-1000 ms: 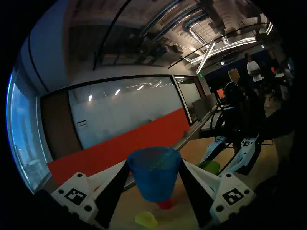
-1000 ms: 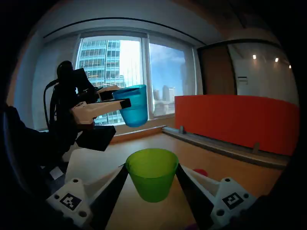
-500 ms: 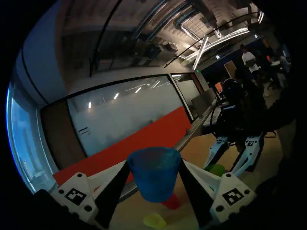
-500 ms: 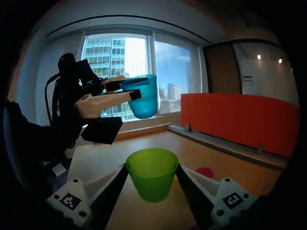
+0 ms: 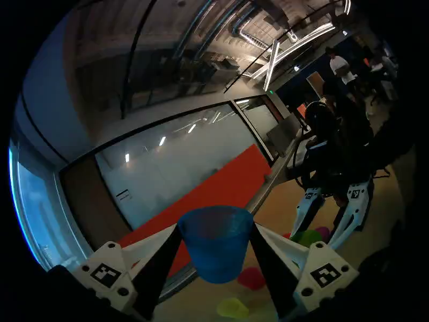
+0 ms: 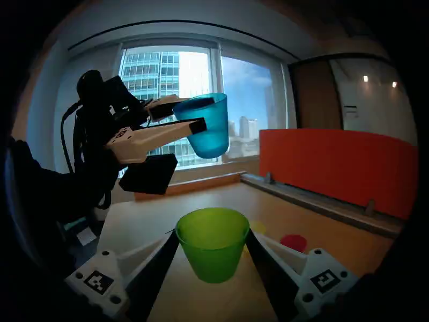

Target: Pour water

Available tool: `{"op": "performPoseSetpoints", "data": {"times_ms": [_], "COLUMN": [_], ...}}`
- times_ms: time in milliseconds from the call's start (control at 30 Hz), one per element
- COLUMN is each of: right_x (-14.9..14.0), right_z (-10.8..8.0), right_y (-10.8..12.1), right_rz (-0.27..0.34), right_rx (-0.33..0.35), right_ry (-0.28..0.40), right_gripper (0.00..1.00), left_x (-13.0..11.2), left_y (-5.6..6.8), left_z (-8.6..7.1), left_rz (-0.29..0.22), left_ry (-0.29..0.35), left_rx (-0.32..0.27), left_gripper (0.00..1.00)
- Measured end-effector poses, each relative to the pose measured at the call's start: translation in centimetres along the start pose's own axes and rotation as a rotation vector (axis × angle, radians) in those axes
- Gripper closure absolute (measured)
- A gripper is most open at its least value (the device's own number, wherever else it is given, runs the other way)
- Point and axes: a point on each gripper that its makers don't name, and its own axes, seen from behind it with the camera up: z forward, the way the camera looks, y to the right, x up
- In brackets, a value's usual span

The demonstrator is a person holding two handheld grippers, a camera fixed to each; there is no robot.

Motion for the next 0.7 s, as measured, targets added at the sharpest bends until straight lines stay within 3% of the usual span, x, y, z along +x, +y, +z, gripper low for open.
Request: {"op": "performPoseSetpoints", "data": {"times_ms": [700], "right_x": [0.09], "right_z": [0.52], "right_y": [-0.32], "right_rz": [-0.003], "right_rx": [0.011], "right_ry": [0.001], "right_gripper": [0.08], "left_x": [0.61], "left_y": [0.49], "left_z": [0.06], "left_rz": [0.176], "left_ry": [-0.001], "left_rx": [0.022], "left_gripper": [0.13]}}
